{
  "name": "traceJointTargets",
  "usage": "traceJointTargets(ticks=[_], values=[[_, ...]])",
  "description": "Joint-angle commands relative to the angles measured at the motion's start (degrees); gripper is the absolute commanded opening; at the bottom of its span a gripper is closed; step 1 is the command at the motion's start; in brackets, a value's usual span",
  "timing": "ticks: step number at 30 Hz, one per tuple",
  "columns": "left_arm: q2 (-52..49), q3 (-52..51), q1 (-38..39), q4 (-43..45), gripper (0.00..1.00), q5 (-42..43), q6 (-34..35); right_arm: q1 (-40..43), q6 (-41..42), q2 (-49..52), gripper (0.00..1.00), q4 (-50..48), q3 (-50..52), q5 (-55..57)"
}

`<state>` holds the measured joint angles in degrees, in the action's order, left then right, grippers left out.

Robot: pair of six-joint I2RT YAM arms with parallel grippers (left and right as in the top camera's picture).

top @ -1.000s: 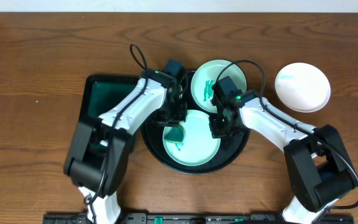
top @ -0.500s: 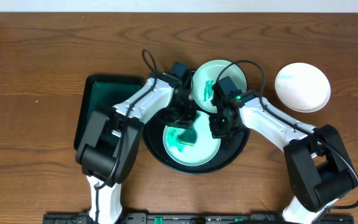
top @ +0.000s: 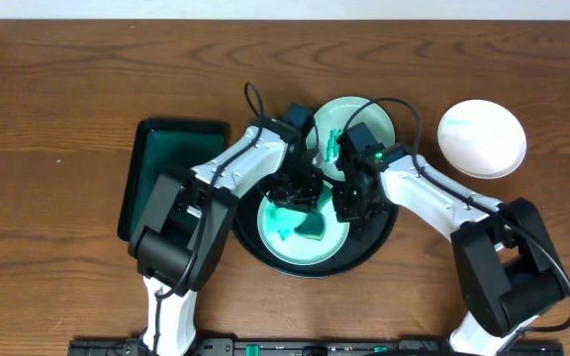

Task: Clean dirty plates on tray and stack at the side
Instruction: 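Scrub the green plate with the sponge in the left gripper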

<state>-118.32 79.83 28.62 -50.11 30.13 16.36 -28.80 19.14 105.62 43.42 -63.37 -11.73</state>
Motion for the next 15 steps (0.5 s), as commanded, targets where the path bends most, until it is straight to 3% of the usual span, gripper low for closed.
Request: traceJointTargets(ticks=[1, 10, 15], values=[[-2.1, -2.0, -4.3, -2.8, 0.07, -19.4, 1.9, -0.4, 0.5, 0.8, 0.01, 0.5, -0.7, 0.7], [-2.1, -2.0, -6.7, -1.7, 0.07, -39.2, 5.4, -0.4, 0.5, 0.8, 0.01, 0.9, -0.7, 0.7], [-2.1, -2.0, -6.6, 2.2, 0.07, -45.1, 5.4, -0.4, 0.5, 0.8, 0.01, 1.1, -0.7, 0.7]])
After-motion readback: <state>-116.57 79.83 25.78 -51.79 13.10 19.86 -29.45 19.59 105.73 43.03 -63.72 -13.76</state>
